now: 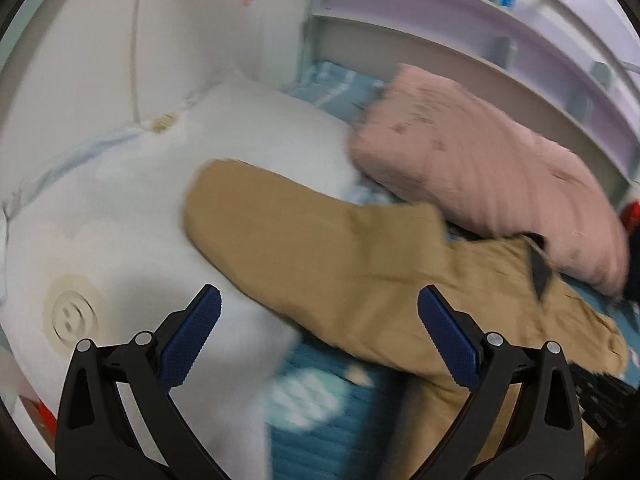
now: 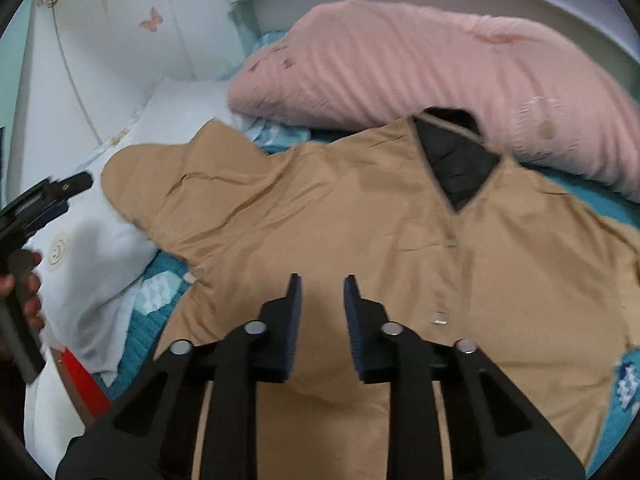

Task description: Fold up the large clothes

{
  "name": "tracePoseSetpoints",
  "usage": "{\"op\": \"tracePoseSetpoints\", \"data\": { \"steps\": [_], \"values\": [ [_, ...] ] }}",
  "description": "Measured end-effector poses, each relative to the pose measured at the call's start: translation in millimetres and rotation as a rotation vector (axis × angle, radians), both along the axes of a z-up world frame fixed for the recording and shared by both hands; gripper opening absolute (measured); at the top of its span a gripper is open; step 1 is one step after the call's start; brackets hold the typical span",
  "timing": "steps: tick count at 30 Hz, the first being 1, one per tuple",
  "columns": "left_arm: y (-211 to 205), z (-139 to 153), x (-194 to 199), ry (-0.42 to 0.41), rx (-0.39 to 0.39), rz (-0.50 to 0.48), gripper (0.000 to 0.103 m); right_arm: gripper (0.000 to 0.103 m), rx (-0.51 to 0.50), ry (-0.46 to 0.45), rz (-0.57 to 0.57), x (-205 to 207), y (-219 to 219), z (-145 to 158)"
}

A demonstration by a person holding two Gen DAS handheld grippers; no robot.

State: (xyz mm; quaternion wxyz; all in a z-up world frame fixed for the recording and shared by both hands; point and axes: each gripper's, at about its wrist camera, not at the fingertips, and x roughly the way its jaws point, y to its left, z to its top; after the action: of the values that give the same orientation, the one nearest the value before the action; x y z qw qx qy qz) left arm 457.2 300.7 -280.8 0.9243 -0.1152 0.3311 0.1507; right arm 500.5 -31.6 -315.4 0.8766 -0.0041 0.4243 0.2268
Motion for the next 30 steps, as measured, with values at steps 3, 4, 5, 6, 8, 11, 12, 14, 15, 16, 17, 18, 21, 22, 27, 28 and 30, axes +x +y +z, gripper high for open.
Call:
{"op": "tracePoseSetpoints", "data": {
  "steps": [3,4,5,6,8,11,12,14,15,16,17,18,21,22,27,28,30],
  "values": [
    [35.0,-8.0,12.5,0.022,0.028,0.07,0.098,0.013,0.013,0.033,0.025,8.5,13.1,-11.4],
    [46.9,-11.4,16.2,0.026,0.022,0.098,0.098,0.013,0.013,0.038,0.03,10.1,17.1,-14.0],
    [58.7,-15.0,20.5,0.029,0.018,0.118,0.098,0.013,0.007,0.047,0.036,12.3,21.5,-17.2],
    [70.2,-19.1,25.2,0.037,0.007,0.14,0.098,0.013,0.006,0.051,0.035,13.7,24.1,-19.3],
    [88.4,-25.1,32.8,0.046,-0.011,0.173,0.098,0.013,0.013,0.066,0.036,17.3,30.1,-23.6],
    [103.6,-29.7,42.5,0.048,-0.022,0.196,0.098,0.013,0.001,0.077,0.04,22.6,38.0,-29.6],
    [107.6,-31.1,45.7,0.047,-0.025,0.197,0.098,0.013,0.0,0.08,0.041,24.1,39.7,-31.4],
    [116.0,-35.7,51.5,0.045,-0.059,0.204,0.096,0.013,-0.005,0.085,0.041,27.0,42.6,-35.1],
    [121.2,-39.6,55.9,0.055,-0.077,0.213,0.087,0.013,-0.003,0.091,0.044,29.1,44.2,-36.9],
    [125.6,-43.8,59.8,0.064,-0.099,0.212,0.079,0.013,-0.004,0.091,0.041,30.8,45.1,-37.8],
    [129.5,-47.8,63.3,0.074,-0.118,0.211,0.07,0.013,-0.007,0.093,0.037,33.1,46.0,-39.0],
    [132.2,-51.7,66.2,0.093,-0.129,0.216,0.066,0.013,-0.008,0.094,0.034,35.2,46.3,-40.2],
    [132.1,-55.5,71.4,0.096,-0.113,0.181,0.036,0.013,0.007,0.11,0.025,42.5,49.0,-45.9],
    [131.8,-55.2,72.0,0.094,-0.125,0.166,0.03,0.013,0.01,0.115,0.023,44.8,50.7,-47.9],
    [118.3,-27.5,52.6,0.014,-0.082,0.15,0.01,0.013,0.074,0.149,0.042,51.0,59.1,-54.8],
    [113.8,-17.1,46.4,-0.017,-0.078,0.144,0.009,0.013,0.099,0.163,0.049,53.4,61.8,-56.9],
    [104.2,2.2,35.8,-0.058,-0.074,0.122,0.009,0.013,0.139,0.184,0.05,58.0,67.8,-59.2]
  ]
}}
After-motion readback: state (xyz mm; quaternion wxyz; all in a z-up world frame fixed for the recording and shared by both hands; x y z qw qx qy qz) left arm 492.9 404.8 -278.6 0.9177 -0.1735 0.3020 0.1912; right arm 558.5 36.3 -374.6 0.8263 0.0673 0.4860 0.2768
